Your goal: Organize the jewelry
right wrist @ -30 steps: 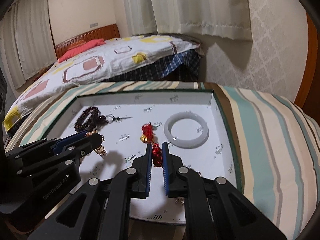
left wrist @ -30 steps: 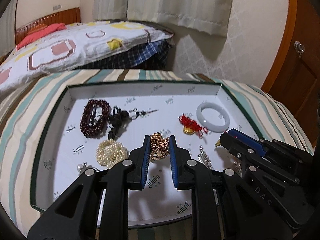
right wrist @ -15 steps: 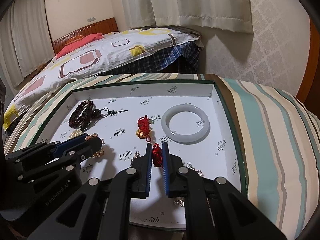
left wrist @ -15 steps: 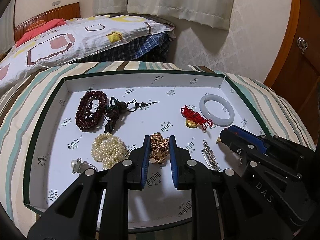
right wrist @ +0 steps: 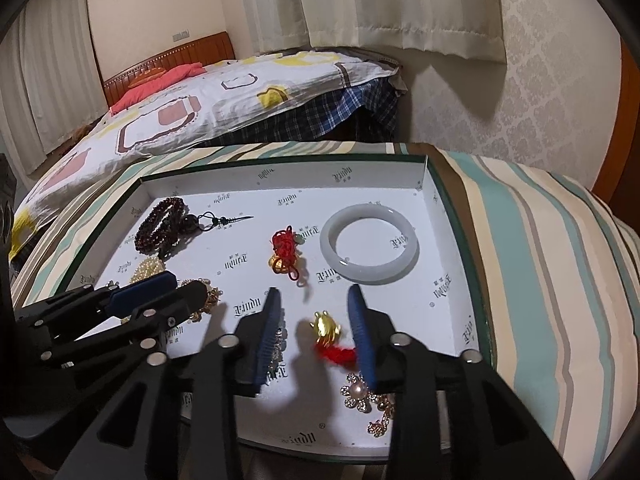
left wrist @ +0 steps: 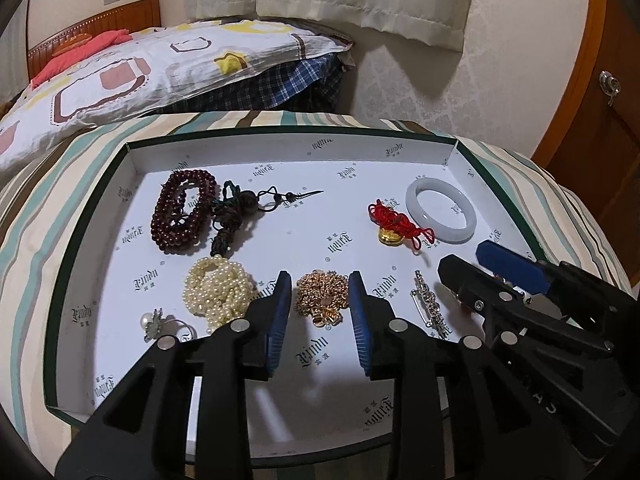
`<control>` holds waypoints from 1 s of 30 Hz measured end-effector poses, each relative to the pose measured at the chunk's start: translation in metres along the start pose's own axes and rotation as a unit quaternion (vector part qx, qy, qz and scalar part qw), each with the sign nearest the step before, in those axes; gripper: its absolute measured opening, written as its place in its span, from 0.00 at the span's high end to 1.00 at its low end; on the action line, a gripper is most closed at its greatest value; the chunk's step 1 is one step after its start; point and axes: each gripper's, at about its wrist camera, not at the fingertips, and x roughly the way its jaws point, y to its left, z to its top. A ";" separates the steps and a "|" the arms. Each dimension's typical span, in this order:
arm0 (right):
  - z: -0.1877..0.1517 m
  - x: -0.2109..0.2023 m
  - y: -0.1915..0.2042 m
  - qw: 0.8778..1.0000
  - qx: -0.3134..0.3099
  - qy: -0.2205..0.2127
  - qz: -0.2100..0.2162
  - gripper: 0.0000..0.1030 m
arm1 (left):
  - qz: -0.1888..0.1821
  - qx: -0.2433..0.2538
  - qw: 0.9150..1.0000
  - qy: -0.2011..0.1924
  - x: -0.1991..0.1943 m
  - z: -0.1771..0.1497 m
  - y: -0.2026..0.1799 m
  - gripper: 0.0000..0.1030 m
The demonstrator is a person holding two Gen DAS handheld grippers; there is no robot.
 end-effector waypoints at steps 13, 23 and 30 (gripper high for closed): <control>0.002 -0.038 0.009 0.999 0.004 -0.035 -0.014 0.45 | 0.020 -0.009 0.999 -0.033 -0.044 0.000 0.010 0.42; -0.009 -0.094 0.032 0.997 -0.004 -0.067 -0.025 0.35 | 0.058 -0.009 0.995 -0.083 -0.120 -0.015 0.022 0.22; -0.015 -0.138 0.050 0.995 -0.019 -0.095 -0.029 0.32 | 0.076 -0.012 0.991 -0.111 -0.174 -0.028 0.025 0.13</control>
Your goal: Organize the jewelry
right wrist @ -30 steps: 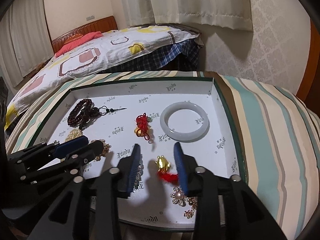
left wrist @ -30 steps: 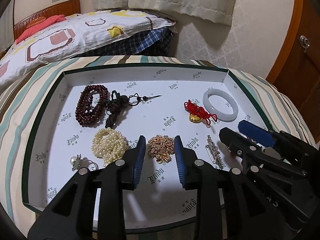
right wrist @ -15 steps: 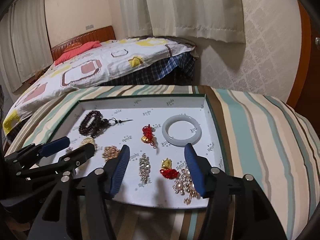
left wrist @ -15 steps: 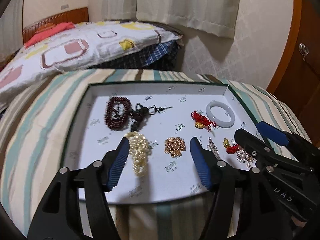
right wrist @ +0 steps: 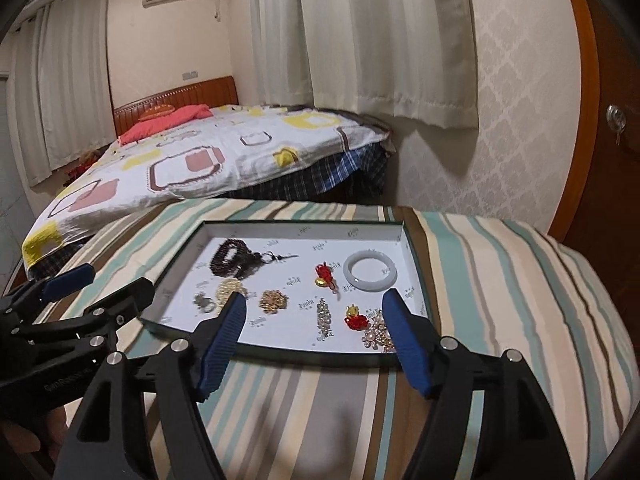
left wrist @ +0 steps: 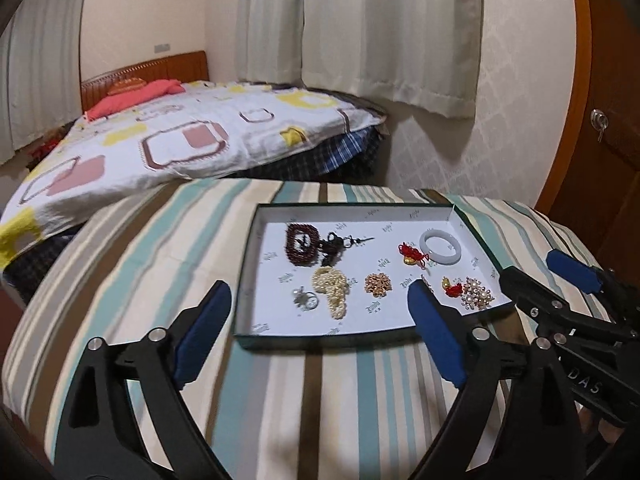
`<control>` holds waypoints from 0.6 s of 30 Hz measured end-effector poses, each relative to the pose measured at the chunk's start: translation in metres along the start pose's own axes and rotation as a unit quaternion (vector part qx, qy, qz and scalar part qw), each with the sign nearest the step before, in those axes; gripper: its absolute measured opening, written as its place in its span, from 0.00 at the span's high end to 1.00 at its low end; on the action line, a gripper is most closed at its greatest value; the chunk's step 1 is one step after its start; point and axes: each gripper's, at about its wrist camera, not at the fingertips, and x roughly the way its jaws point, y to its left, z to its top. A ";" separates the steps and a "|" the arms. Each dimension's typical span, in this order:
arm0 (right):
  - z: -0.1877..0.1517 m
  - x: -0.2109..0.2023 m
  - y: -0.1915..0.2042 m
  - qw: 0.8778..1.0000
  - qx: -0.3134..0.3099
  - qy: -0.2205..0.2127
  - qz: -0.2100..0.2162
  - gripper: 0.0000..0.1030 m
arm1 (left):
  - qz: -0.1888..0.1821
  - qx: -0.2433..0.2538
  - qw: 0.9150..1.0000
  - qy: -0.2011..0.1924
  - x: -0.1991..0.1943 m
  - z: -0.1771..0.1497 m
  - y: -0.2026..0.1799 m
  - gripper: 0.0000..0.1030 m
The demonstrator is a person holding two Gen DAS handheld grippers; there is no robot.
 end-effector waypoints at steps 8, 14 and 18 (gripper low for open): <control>0.003 -0.047 0.005 1.000 -0.002 -0.030 0.004 0.31 | 0.015 0.001 0.999 -0.031 -0.058 -0.002 0.003 0.11; 0.004 -0.078 0.008 0.999 -0.004 -0.050 0.006 0.30 | 0.023 0.007 0.999 -0.040 -0.088 -0.003 0.001 0.08; 0.004 -0.096 0.009 0.998 -0.002 -0.062 0.007 0.29 | 0.017 -0.001 0.999 -0.043 -0.103 -0.004 0.004 0.08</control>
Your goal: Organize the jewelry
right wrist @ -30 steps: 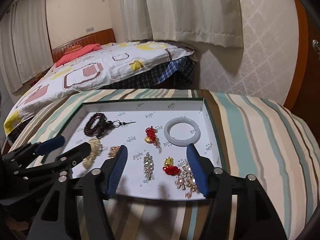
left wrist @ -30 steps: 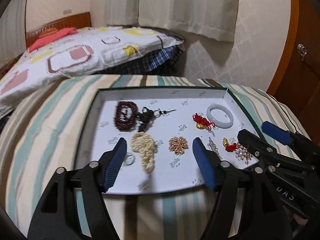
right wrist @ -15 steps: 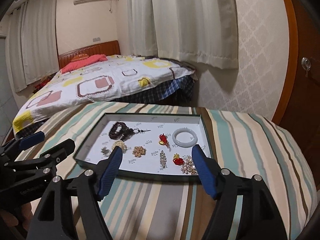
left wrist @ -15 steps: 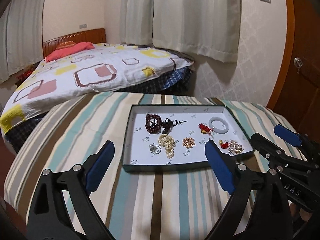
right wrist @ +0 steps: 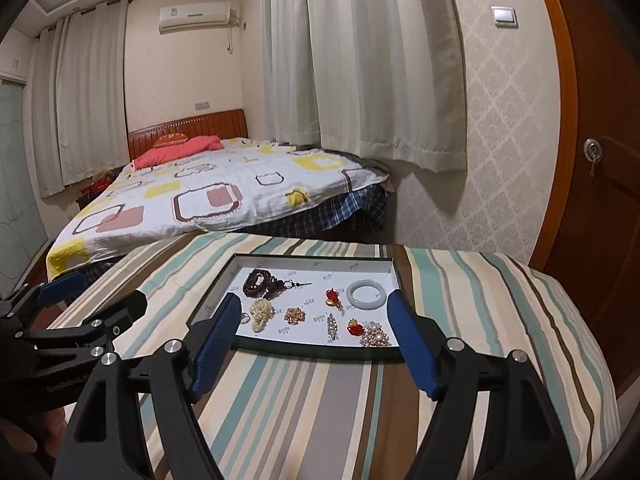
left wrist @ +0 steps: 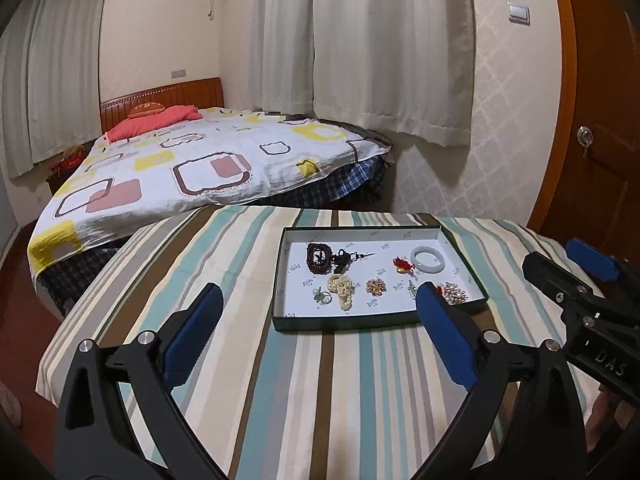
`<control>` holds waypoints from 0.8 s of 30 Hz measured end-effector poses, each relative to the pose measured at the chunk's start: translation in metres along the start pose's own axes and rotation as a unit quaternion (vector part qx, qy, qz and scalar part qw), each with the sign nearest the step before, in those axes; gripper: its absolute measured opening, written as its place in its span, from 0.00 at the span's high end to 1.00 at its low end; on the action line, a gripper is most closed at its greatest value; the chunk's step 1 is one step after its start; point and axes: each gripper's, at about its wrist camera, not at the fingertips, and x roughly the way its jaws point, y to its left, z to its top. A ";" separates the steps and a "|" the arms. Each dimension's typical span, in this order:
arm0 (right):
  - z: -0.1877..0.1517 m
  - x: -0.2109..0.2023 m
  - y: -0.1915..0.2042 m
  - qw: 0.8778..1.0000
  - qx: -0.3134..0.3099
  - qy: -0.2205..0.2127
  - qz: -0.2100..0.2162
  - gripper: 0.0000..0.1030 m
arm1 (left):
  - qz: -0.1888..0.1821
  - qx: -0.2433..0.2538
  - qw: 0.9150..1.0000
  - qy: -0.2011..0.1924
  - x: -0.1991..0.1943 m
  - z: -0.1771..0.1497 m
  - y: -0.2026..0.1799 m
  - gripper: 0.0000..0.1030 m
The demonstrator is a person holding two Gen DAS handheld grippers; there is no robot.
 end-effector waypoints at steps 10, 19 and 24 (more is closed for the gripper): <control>-0.003 -0.015 0.005 1.000 -0.006 -0.007 -0.004 0.28 | 0.001 -0.006 1.000 -0.010 -0.024 -0.003 0.008 0.07; -0.006 -0.026 0.010 1.000 -0.010 -0.013 -0.008 0.28 | -0.001 -0.009 1.000 -0.013 -0.033 -0.006 0.014 0.07; -0.005 -0.030 0.012 1.000 -0.011 -0.017 -0.009 0.28 | -0.002 -0.008 1.000 -0.017 -0.037 -0.006 0.014 0.07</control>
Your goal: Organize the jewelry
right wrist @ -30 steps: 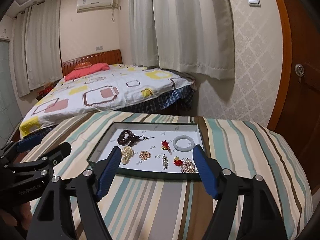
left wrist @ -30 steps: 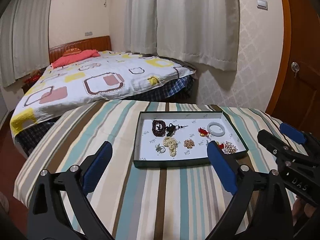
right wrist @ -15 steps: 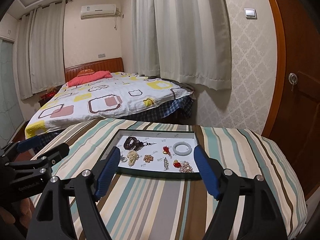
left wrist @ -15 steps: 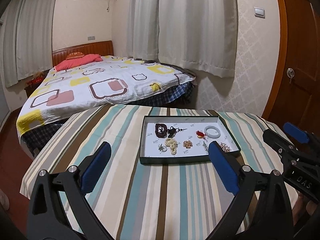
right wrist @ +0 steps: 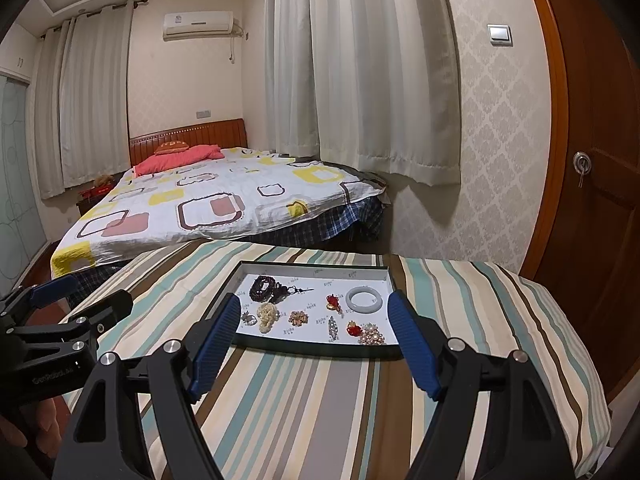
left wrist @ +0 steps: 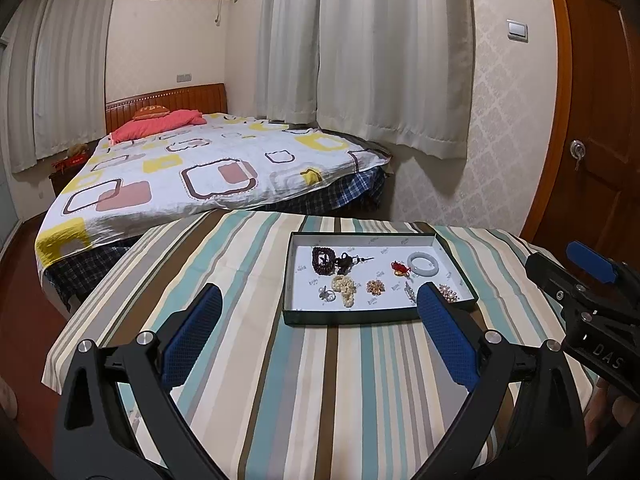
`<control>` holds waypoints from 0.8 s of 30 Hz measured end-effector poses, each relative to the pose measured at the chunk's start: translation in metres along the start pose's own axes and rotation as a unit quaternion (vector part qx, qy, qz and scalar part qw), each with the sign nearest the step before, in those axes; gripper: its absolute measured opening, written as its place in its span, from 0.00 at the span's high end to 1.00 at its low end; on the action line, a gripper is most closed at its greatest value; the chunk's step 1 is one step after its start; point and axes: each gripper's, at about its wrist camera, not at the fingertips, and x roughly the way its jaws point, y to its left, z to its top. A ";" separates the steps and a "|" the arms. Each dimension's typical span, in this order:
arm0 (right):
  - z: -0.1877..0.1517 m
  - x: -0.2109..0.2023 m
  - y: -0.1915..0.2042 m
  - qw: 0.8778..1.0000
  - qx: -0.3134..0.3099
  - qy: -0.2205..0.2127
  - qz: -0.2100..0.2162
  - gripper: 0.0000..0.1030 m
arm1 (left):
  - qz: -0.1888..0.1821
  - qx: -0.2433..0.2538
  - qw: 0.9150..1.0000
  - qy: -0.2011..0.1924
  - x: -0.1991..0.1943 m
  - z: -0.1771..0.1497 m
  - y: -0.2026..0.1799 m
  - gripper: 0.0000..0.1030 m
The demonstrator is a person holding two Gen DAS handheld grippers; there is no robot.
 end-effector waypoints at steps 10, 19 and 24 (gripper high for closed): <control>0.002 -0.002 0.001 1.000 -0.002 -0.002 -0.001 0.28 | -0.001 -0.005 1.000 0.000 -0.004 0.000 0.003 0.07; 0.001 -0.002 0.002 1.000 -0.002 -0.002 -0.001 0.28 | -0.001 -0.006 1.000 0.000 -0.005 0.000 0.003 0.07; 0.001 -0.002 0.002 1.000 -0.002 -0.002 -0.001 0.28 | -0.001 -0.005 1.000 0.000 -0.005 0.000 0.004 0.07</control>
